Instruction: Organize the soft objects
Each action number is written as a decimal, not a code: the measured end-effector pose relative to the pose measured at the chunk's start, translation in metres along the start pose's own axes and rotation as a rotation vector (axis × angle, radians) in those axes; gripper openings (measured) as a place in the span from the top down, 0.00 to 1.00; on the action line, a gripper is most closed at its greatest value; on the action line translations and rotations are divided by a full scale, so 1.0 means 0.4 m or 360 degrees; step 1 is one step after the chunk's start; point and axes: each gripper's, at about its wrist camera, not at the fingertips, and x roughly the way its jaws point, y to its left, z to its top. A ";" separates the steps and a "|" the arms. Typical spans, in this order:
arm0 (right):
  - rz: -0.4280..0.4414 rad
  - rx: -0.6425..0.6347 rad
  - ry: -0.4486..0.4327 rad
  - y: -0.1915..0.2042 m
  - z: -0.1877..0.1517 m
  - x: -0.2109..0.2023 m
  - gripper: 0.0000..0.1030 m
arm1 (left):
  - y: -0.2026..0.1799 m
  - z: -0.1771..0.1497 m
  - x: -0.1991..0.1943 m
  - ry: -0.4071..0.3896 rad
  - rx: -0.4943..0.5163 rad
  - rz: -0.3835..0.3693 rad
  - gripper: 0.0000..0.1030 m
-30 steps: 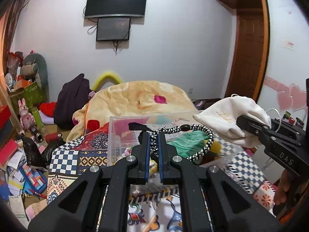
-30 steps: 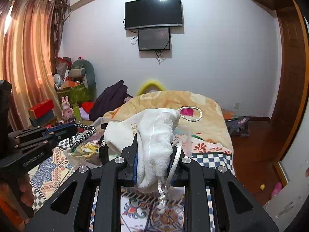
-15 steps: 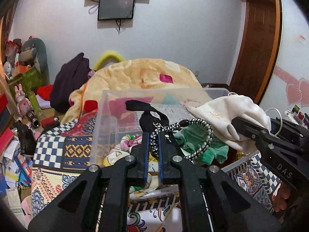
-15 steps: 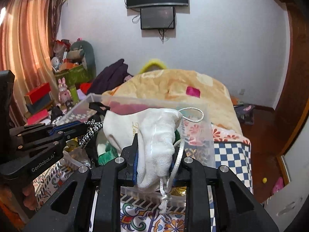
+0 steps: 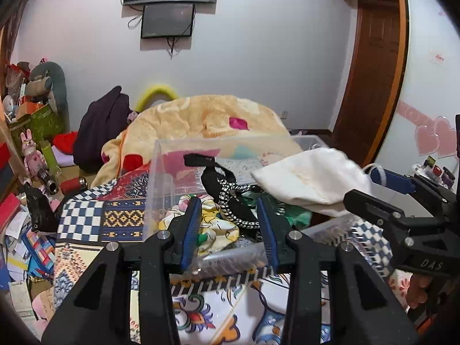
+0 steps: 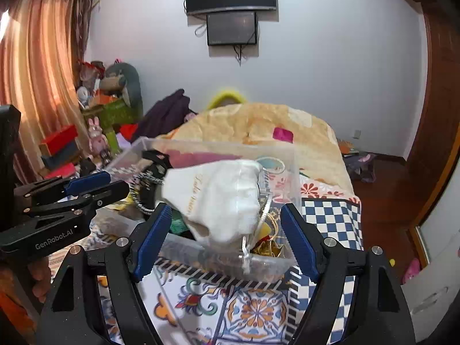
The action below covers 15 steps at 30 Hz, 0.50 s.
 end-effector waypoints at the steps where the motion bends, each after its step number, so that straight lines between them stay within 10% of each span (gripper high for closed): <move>1: -0.0001 -0.0001 -0.0021 0.000 0.003 -0.015 0.27 | -0.004 0.004 -0.022 -0.0021 0.0005 -0.0007 0.61; 6: -0.0004 -0.0008 -0.0155 0.009 0.028 -0.098 0.26 | -0.017 0.023 -0.142 -0.0155 0.0034 -0.0037 0.60; 15: -0.0001 -0.0021 -0.0398 0.048 0.054 -0.253 0.20 | -0.054 0.045 -0.353 -0.0444 0.0119 -0.0011 0.28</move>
